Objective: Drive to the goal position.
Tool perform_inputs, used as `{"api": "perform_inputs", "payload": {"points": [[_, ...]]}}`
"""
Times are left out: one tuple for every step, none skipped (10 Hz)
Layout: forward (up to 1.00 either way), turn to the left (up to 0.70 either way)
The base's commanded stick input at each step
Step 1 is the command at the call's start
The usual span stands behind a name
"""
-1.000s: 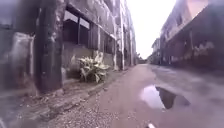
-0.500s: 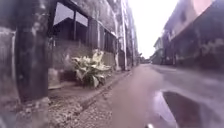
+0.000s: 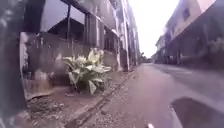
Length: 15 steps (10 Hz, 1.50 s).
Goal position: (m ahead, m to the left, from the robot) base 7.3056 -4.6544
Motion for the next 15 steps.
{"api": "perform_inputs", "payload": {"points": [[0.85, -0.3], [0.85, -0.3], [0.78, -0.3], [0.7, -0.31], [0.7, -0.31], [0.7, -0.31], [0.7, -0.31], [0.7, -0.31], [0.7, -0.31], [0.7, -0.31], [0.7, -0.31], [0.7, -0.31], [0.7, -0.27], [0.7, -0.09], [0.7, 0.0]]}}
